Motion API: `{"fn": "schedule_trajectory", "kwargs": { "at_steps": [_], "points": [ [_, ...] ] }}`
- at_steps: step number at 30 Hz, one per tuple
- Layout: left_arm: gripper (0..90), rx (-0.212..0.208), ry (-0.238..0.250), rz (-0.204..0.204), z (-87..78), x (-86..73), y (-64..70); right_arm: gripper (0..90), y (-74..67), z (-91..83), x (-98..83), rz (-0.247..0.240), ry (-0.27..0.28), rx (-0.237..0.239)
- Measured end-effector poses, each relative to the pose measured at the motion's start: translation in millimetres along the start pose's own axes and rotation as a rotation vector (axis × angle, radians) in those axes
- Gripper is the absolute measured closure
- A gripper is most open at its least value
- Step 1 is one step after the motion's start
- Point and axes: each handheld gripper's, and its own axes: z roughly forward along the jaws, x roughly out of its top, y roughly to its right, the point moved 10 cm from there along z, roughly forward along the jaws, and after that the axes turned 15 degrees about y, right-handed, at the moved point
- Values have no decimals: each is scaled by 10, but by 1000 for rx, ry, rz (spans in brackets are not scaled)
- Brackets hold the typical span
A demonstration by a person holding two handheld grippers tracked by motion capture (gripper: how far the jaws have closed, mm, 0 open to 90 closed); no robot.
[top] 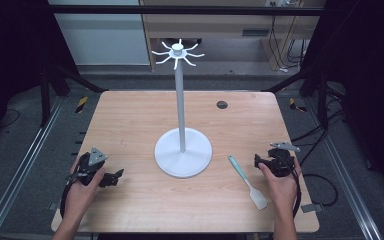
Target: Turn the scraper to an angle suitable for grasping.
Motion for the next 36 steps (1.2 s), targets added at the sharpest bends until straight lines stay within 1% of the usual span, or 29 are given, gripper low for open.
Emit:
{"fn": "schedule_trajectory", "kwargs": {
  "at_steps": [2, 4, 5, 6, 7, 8, 9, 11, 13, 14, 15, 16, 17, 18, 19, 21, 22, 23, 24, 27, 29, 31, 32, 36],
  "points": [
    [30, 2, -2, -1, -4, -7, -2, 239, -24, 8, 7, -14, -16, -8],
    [30, 6, -2, -4, -10, -12, -19, 281, -55, 24, 45, -28, -12, -4],
    [30, 6, -2, -4, -10, -12, -19, 281, -55, 24, 45, -28, -12, -4],
    [30, 15, 2, -10, -22, -15, -50, 294, -109, 63, 84, -50, -29, 9],
    [30, 18, -1, -12, -30, -22, -63, 311, -128, 73, 96, -60, -37, 17],
    [30, 21, -2, -13, -33, -27, -71, 332, -164, 84, 113, -59, -45, 33],
    [30, 22, -2, -12, -34, -26, -73, 352, -212, 98, 138, -50, -48, 60],
    [30, 23, -3, -11, -33, -25, -69, 392, -258, 132, 160, -47, -49, 79],
    [30, 21, -8, -6, -27, -30, -50, 460, -298, 169, 163, -34, -50, 83],
    [30, 22, -5, -4, -24, -28, -46, 510, -324, 176, 174, -27, -36, 84],
    [30, 22, -5, -4, -24, -28, -46, 510, -324, 176, 174, -27, -36, 84],
    [30, 19, -3, 0, -25, -22, -38, 574, -397, 167, 180, -21, -15, 104],
    [30, 17, -2, 2, -21, -18, -36, 615, -426, 158, 172, -20, -15, 109],
    [30, 17, -2, 2, -21, -18, -36, 615, -426, 158, 172, -20, -15, 109],
    [30, 15, -2, 1, -3, -14, -31, 695, -506, 146, 131, -47, -31, 137],
    [30, 12, -5, 4, 0, -12, -24, 753, -575, 137, 87, -71, -45, 163],
    [30, 12, -5, 4, 0, -12, -24, 753, -575, 137, 87, -71, -45, 163],
    [30, 10, -3, 6, -4, -9, -19, 791, -600, 133, 71, -77, -50, 174],
    [30, 10, 0, 6, -6, -5, -13, 844, -658, 120, 28, -99, -65, 199],
    [30, 5, -4, 8, -3, -7, -3, 880, -700, 119, -35, -121, -93, 217],
    [30, 3, -7, 10, 3, -10, 5, 896, -716, 131, -69, -123, -110, 224],
    [30, 1, -8, 11, 6, -10, 10, 900, -729, 141, -87, -128, -117, 231],
    [30, 0, -8, 11, 8, -10, 14, 900, -755, 154, -114, -143, -129, 238],
    [30, 1, -10, 12, 5, -14, 8, 900, -806, 173, -143, -146, -145, 250]
  ]
}}
